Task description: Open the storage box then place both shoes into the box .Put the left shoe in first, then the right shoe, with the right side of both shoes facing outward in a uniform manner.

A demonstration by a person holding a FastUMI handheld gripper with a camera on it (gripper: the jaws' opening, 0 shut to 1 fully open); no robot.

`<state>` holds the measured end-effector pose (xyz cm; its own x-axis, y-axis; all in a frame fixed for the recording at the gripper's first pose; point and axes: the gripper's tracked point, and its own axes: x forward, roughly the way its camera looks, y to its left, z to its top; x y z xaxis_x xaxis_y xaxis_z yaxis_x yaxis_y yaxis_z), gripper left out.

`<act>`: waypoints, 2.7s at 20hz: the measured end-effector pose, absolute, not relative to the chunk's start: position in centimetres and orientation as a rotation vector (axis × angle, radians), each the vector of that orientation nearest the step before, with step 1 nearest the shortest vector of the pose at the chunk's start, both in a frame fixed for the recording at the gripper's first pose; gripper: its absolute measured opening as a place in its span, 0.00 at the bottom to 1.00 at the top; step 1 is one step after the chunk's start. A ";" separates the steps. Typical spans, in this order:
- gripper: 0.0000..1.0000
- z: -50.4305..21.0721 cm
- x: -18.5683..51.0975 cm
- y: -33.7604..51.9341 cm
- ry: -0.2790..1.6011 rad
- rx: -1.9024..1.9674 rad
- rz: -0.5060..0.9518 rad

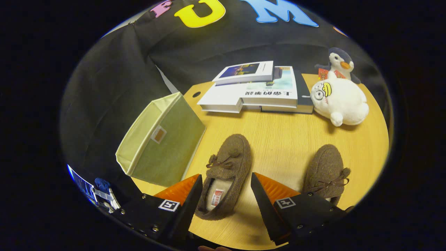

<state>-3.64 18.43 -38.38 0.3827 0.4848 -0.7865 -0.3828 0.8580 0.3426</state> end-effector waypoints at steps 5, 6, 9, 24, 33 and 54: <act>0.85 -42.5 -4.1 18.9 1.123 0.034 0.551; 0.85 -43.1 -3.9 18.9 1.137 0.026 0.546; 0.85 -44.6 -2.7 18.9 1.157 0.023 0.495; 0.08 -44.1 -0.2 17.9 1.241 0.158 0.381; 0.08 -34.4 1.2 17.4 1.139 0.241 0.308; 0.08 -23.3 -0.5 36.1 1.118 0.190 0.523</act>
<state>-0.51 36.11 -23.30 0.3324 0.4901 -0.8058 -0.3039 0.8645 0.4005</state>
